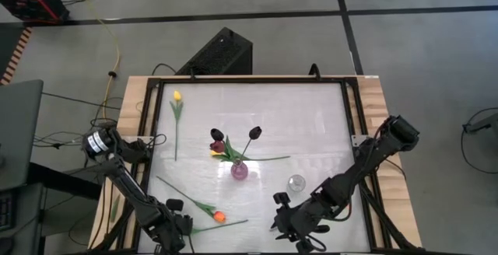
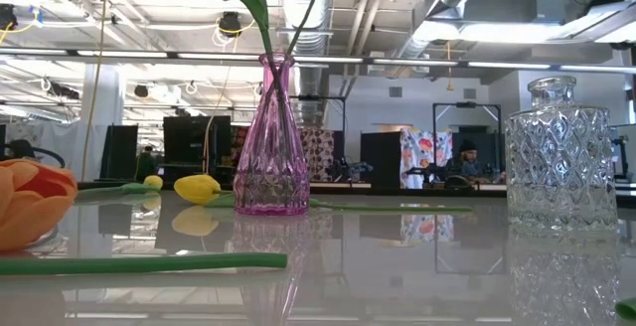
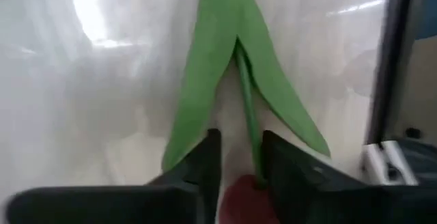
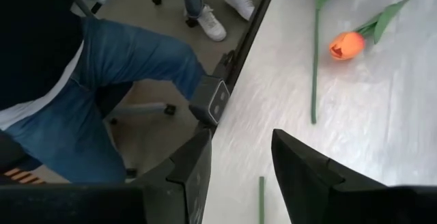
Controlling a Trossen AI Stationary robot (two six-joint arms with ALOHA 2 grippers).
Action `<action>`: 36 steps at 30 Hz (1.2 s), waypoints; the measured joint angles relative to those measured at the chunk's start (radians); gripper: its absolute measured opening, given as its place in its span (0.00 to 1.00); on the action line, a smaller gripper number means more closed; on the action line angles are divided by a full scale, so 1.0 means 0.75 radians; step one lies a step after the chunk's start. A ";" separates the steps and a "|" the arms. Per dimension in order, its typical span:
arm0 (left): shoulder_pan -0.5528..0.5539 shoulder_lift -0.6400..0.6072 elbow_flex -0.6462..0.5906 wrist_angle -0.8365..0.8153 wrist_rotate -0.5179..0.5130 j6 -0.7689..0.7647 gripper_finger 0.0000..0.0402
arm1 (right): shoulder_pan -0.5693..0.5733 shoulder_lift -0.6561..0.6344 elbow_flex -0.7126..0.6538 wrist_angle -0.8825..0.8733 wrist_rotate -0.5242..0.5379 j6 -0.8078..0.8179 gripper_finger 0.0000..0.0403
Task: Sort flowers into vase by color
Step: Put the red flower into the pink vase
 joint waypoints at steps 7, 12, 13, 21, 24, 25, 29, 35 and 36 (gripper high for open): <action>0.044 -0.057 0.165 -0.264 -0.160 0.053 0.02 | -0.001 0.001 0.000 0.005 0.001 0.001 0.45; 0.072 -0.109 0.306 -0.401 -0.224 0.157 0.01 | -0.004 0.001 0.000 0.034 0.006 0.001 0.45; 0.076 -0.123 0.334 -0.423 -0.238 0.180 0.00 | -0.004 0.001 0.000 0.043 0.006 0.001 0.45; 0.130 -0.236 0.461 -0.418 -0.460 0.267 0.00 | -0.008 0.001 0.000 0.122 0.113 -0.084 0.45; 0.177 -0.241 0.461 -0.420 -0.425 0.264 0.00 | -0.014 0.004 0.036 0.119 0.113 -0.143 0.45; 0.190 -0.239 0.461 -0.427 -0.398 0.272 0.00 | -0.019 0.005 0.065 0.113 0.113 -0.161 0.45; 0.230 -0.236 0.435 -0.406 -0.295 0.293 0.00 | -0.029 0.002 0.194 -0.016 0.113 -0.170 0.45; 0.216 -0.235 0.385 -0.456 -0.202 0.326 0.00 | -0.063 0.001 0.306 -0.425 0.135 -0.108 0.45; 0.209 -0.235 0.376 -0.460 -0.203 0.317 0.00 | -0.071 0.001 0.307 -0.501 0.136 -0.072 0.45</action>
